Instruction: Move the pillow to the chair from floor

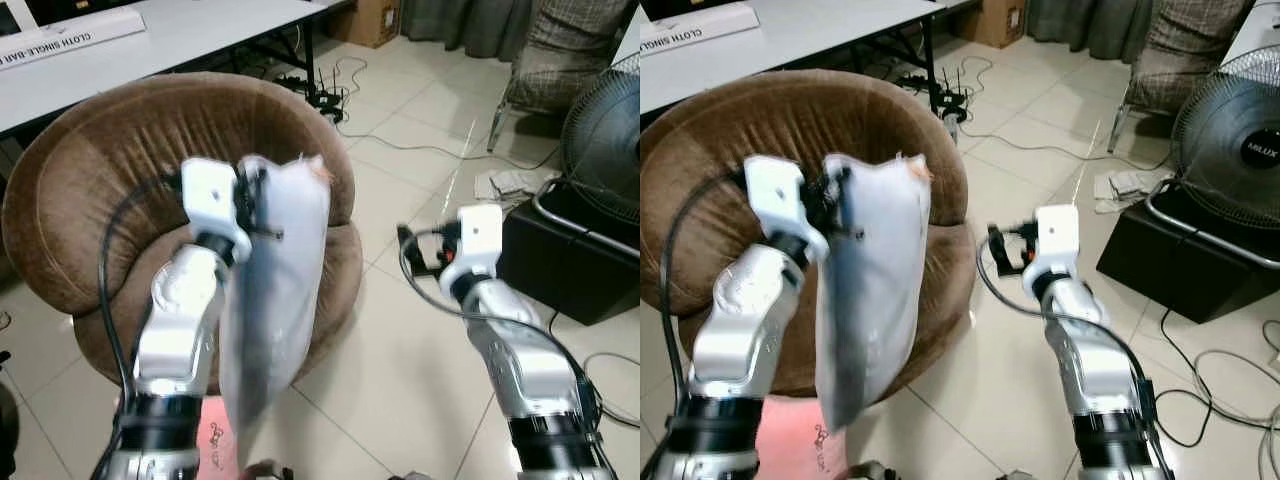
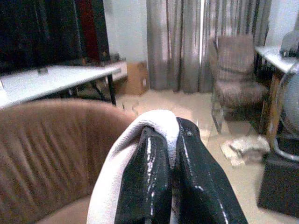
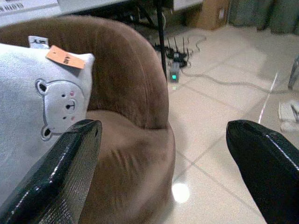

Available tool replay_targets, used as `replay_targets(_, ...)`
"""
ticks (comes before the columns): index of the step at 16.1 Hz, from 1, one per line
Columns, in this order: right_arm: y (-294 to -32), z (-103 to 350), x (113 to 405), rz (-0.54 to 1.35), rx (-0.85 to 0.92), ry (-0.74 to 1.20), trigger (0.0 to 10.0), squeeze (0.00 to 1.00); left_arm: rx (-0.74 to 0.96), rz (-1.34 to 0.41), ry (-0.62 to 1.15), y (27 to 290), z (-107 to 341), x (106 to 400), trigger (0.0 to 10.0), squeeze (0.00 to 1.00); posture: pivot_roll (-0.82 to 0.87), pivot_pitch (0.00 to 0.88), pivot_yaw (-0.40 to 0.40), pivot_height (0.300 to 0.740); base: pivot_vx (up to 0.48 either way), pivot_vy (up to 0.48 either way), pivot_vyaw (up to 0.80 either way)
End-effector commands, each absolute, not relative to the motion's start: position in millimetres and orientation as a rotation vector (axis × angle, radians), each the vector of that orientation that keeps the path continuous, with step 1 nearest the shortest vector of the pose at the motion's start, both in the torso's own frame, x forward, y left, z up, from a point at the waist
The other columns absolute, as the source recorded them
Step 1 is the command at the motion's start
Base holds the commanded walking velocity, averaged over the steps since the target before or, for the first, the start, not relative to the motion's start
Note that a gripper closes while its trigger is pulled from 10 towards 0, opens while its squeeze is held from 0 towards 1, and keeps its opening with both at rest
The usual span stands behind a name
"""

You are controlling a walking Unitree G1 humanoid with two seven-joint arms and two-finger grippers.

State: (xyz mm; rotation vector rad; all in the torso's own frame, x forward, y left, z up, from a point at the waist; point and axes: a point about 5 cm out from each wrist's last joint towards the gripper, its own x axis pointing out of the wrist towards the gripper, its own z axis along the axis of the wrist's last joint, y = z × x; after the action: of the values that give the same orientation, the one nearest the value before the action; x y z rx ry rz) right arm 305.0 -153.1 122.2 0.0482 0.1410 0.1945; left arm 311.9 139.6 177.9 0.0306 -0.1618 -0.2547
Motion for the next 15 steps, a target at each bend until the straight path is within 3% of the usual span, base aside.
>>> replay_targets(1,-154,128,304,0.189,0.064,0.122,10.0,0.00,0.041,-0.247,-0.236,138,196,309,0.0,0.00,0.03,0.000,0.056,0.740,0.000,0.000,0.00)
replay_targets(2,-153,124,303,0.178,0.026,0.142,10.0,0.00,0.042,-0.224,-0.216,139,192,308,8.3,0.00,0.02,0.000,0.067,0.740,0.000,0.000,0.00)
replay_targets(3,-151,120,305,0.161,-0.043,0.165,10.0,0.00,0.016,-0.216,-0.192,140,188,307,10.0,0.00,0.01,0.000,0.075,0.740,0.000,0.000,0.00)
replay_targets(8,-140,130,308,0.224,0.011,0.098,10.0,0.00,0.039,-0.238,-0.170,133,181,306,10.0,0.00,0.02,0.000,0.065,0.740,0.000,0.000,0.00)
replay_targets(11,-135,131,313,0.233,0.012,0.088,10.0,0.00,0.037,-0.193,-0.153,142,180,307,10.0,0.00,0.04,0.000,0.059,0.740,0.000,-0.390,0.00)
replay_targets(15,-126,129,315,0.275,0.016,0.096,10.0,0.00,0.052,-0.161,-0.138,149,178,304,10.0,0.00,0.07,0.000,0.046,0.740,0.000,-0.480,0.50)
